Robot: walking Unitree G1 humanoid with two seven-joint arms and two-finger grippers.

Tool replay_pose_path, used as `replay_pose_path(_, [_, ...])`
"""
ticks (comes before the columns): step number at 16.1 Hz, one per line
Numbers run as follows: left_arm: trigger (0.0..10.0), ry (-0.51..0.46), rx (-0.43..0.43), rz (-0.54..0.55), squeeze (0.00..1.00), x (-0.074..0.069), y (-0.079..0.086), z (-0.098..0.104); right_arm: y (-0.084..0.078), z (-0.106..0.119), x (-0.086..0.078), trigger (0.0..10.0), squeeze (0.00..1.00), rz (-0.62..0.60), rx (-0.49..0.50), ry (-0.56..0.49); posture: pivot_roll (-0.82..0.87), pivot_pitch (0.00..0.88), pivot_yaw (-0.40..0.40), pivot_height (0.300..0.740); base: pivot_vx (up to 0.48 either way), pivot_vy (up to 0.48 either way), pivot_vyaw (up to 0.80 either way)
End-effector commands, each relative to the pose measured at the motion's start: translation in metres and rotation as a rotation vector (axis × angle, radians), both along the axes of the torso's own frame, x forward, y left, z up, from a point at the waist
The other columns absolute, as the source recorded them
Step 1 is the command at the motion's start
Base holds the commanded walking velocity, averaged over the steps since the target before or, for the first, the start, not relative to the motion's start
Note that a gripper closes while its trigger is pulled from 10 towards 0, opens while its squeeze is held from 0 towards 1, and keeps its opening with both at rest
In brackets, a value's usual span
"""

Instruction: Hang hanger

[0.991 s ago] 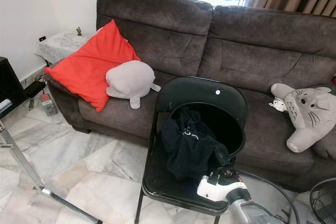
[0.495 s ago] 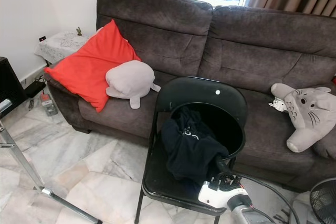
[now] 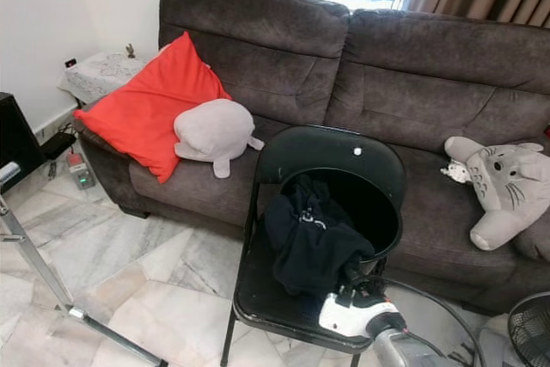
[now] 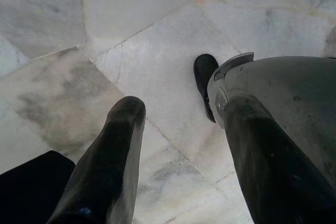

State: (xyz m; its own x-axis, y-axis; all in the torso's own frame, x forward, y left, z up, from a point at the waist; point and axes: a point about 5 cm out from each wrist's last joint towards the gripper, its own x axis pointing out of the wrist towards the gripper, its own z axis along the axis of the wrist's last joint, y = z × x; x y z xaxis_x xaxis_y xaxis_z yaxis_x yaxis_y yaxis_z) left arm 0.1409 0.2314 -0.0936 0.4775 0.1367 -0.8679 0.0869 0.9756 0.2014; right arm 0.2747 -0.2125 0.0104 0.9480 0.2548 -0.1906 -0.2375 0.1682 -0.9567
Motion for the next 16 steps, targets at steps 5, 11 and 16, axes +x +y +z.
replay_pose_path(5, [10.0,0.007,0.005,-0.017,0.0,-0.001,0.0,0.0,0.005,0.007,0.007,10.0,0.0,0.08,-0.025,0.012,0.06,0.0,-0.06,0.74,0.0,0.0,0.0])
replay_pose_path(11, [10.0,0.006,0.007,-0.02,0.0,-0.001,0.001,0.0,0.014,0.002,0.002,10.0,0.0,0.16,0.013,0.11,0.05,0.0,-0.057,0.74,0.0,0.0,0.0])
replay_pose_path(16, [10.0,0.007,0.007,-0.019,0.0,-0.002,0.001,0.0,0.014,0.0,0.002,10.0,0.0,0.152,-0.011,0.109,0.05,0.0,-0.058,0.74,0.0,0.0,0.0])
